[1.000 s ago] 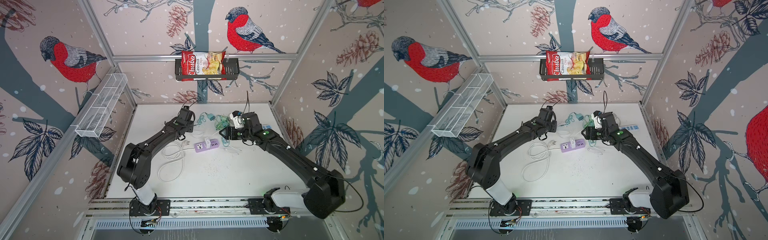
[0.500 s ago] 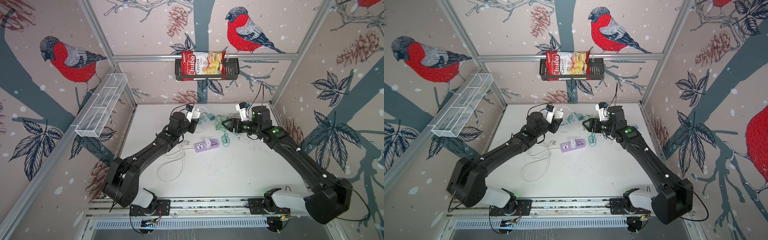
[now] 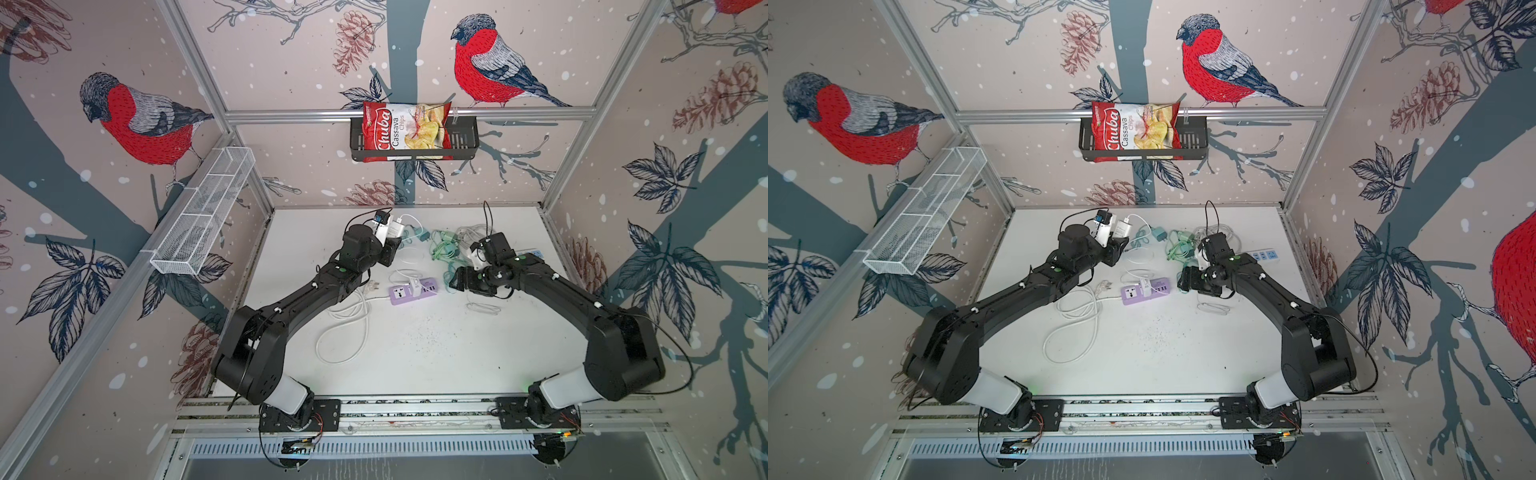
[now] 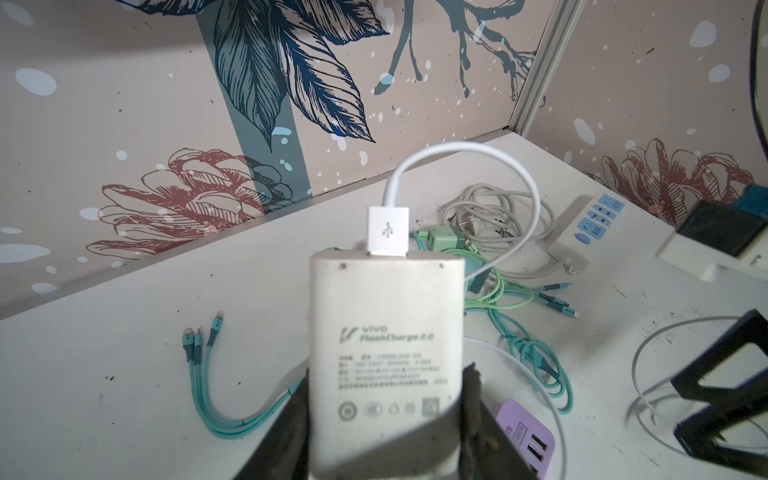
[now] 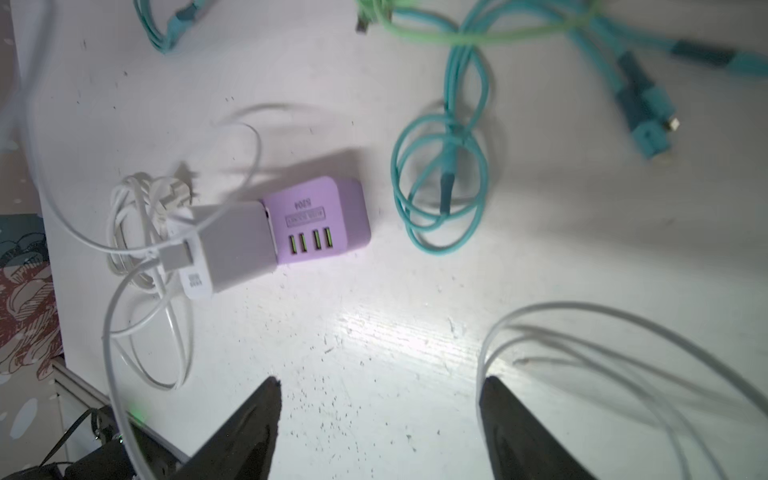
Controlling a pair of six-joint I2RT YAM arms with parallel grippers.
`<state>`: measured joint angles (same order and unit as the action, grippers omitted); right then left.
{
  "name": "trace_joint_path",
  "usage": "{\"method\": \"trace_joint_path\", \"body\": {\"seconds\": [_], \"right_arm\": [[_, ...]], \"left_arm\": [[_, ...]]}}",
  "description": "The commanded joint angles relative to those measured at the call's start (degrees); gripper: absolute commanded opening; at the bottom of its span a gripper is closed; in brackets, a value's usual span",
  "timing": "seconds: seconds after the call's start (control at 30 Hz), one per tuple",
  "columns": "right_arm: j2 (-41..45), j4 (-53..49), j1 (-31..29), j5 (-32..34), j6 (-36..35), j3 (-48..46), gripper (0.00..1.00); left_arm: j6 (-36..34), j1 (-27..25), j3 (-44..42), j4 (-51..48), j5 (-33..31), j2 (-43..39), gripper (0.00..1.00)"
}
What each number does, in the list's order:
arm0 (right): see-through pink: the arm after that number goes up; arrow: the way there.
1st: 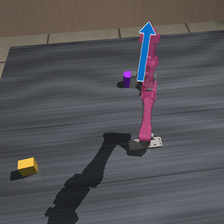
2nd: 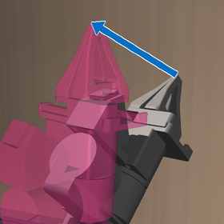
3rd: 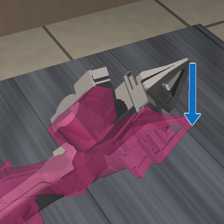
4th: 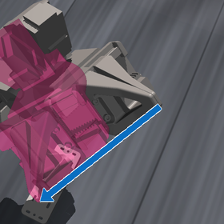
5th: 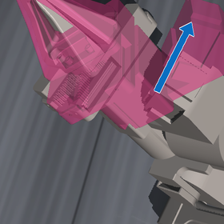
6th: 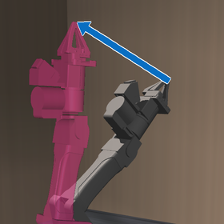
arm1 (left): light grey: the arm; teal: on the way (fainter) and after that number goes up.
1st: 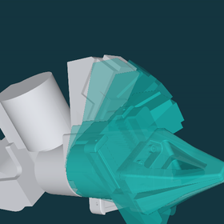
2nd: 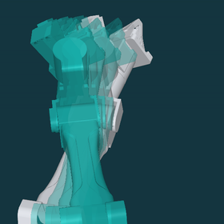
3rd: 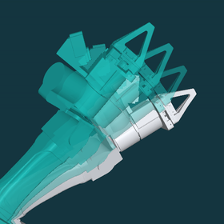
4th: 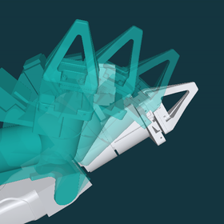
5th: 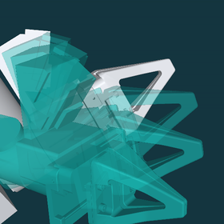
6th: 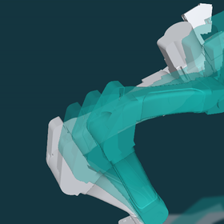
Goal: Insert the plug
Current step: 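Bring the vivo charger toward the right gripper while the right gripper reaches for it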
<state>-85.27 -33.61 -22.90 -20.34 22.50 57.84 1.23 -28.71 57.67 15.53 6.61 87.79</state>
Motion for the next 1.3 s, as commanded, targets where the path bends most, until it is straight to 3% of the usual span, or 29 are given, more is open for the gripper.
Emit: {"method": "trace_joint_path", "body": {"seconds": [0.0, 0.03, 0.17, 0.4, 0.57, 0.73, 1.0, 1.1, 1.2, 1.27], "right_arm": [[1.44, -2.9, -0.22, -9.28, 2.27, -3.57, 0.76], [2.18, -2.96, -0.61, -11.2, 2.99, -5.43, 0.76], [1.99, -9.0, -3.34, -6.05, 3.82, -7.35, 0.77], [2.59, -16.55, -3.26, -3.91, 4.26, -5.59, 0.78], [4.0, -21.29, -2.06, 4.91, 5.19, 1.6, 0.78], [5.37, -17.94, -2.34, 5.3, 6.55, 10.59, 0.77], [-1.25, -5.88, -8.4, 1.38, 1.89, 24.44, 0.74], [-5.99, -4.45, -10.52, -0.01, -2.44, 30.89, 0.67], [-9.55, -4.04, -10.96, -5.3, -4.94, 35.87, 0.6], [-10.89, -4.1, -11.5, -8.8, -6.72, 37.7, 0.63]], "left_arm": [[-1.48, -0.03, 0.6, 4.51, 0.77, 1.42, 0.18], [-1.67, 0.01, 1.07, 4.21, 0.86, 2.12, 0.18], [-2.07, -0.03, 2.4, 3.55, 1.21, 4.14, 0.17], [-1.41, -0.02, 1.76, 4.95, 1.03, 3.8, 0.17], [-1.41, 0.05, 1.16, 5.99, 0.52, 3.09, 0.17], [-1.93, 0.11, 2.04, 4.31, 0.01, 2.77, 0.17], [-4.91, 0.06, -3.78, 9.09, -0.2, -2.79, 0.16], [-6.68, 0.08, -7.5, 14.16, 1.01, -4.35, 0.17], [-8.62, 0.1, -9.75, 17.19, 0.96, -4.47, 0.16], [-10.61, 0.13, -12.41, 21.43, 1.65, -4.87, 0.16]]}}
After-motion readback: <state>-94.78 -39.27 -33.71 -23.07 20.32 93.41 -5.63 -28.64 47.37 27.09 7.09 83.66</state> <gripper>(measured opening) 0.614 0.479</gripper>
